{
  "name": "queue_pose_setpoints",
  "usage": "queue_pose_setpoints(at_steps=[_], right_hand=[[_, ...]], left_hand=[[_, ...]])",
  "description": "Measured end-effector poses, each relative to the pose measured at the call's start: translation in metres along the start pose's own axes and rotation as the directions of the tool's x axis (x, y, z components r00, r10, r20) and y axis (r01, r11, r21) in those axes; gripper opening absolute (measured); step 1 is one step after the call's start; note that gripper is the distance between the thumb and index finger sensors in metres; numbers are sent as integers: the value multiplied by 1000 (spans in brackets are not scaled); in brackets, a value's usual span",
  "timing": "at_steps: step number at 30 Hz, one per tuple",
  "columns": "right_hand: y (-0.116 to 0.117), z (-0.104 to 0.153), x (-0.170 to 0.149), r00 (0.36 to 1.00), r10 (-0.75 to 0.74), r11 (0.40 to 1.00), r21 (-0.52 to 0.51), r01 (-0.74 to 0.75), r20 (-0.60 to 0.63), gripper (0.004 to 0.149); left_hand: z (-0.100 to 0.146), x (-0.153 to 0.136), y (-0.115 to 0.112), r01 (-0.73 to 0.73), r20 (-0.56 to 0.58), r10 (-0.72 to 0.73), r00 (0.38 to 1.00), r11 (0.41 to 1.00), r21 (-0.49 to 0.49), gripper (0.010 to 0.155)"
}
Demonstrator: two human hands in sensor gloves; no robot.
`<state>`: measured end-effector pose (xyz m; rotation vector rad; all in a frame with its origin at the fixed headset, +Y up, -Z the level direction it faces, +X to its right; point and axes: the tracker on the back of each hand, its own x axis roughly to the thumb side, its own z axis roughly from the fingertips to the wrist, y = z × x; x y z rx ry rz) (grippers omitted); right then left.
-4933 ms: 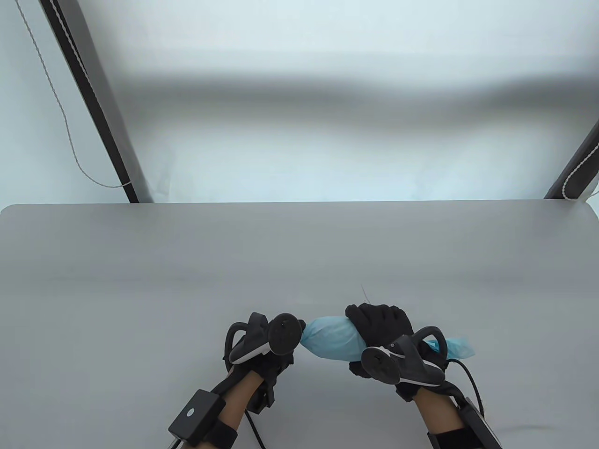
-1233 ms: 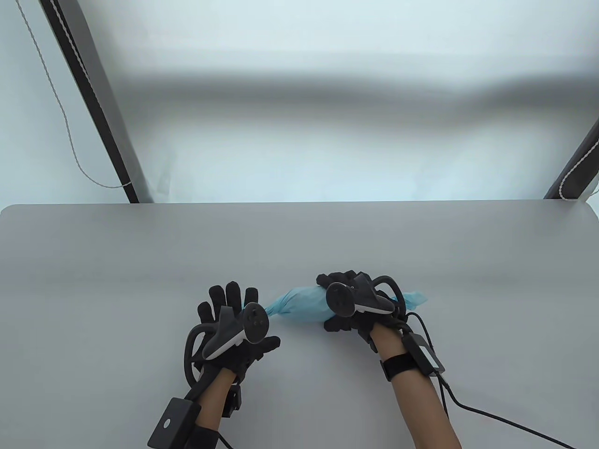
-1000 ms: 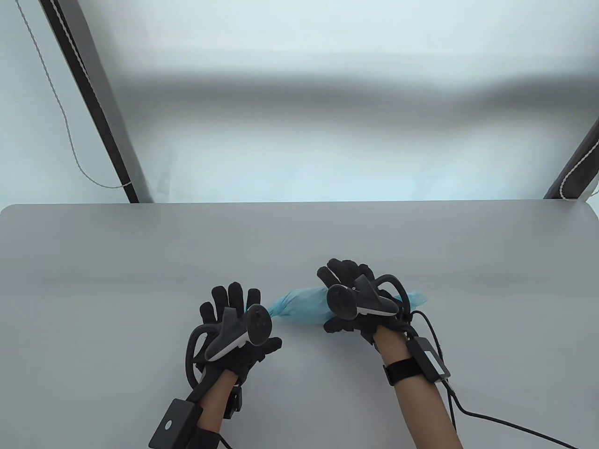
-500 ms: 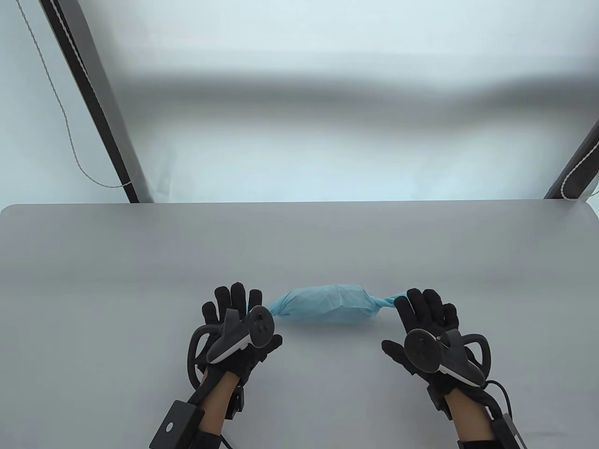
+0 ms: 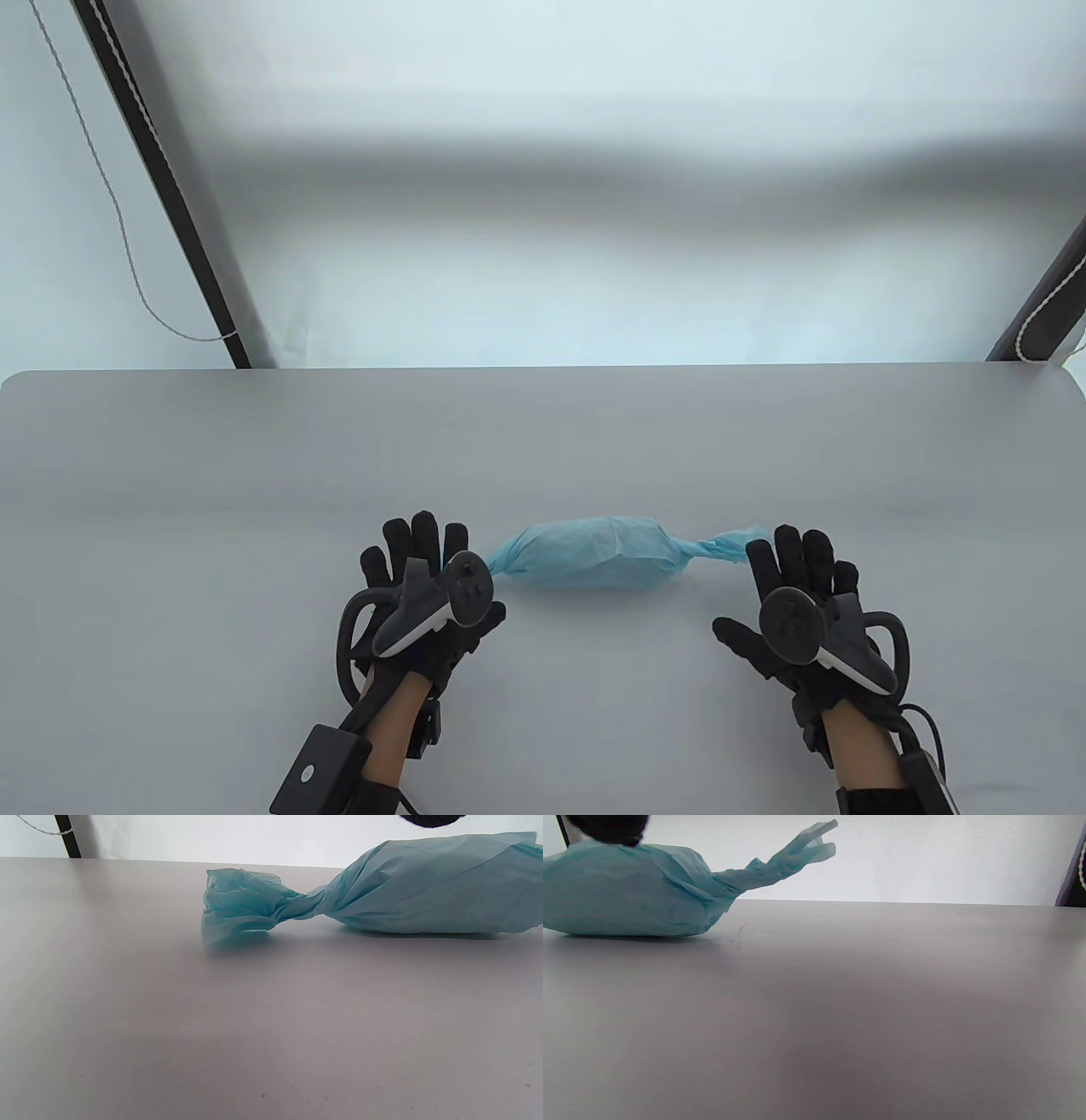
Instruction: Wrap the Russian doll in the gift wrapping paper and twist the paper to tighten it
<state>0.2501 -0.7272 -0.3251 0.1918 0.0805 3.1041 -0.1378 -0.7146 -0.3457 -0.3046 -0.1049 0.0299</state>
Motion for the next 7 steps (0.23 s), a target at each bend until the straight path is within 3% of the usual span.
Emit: queue_pose_setpoints(at_steps=[7], right_hand=[[2,-1,3,1000,10,1000,-2,-10,10,101]], left_hand=[[0,0,-1,3,7,-3,1000,1000,-7,100]])
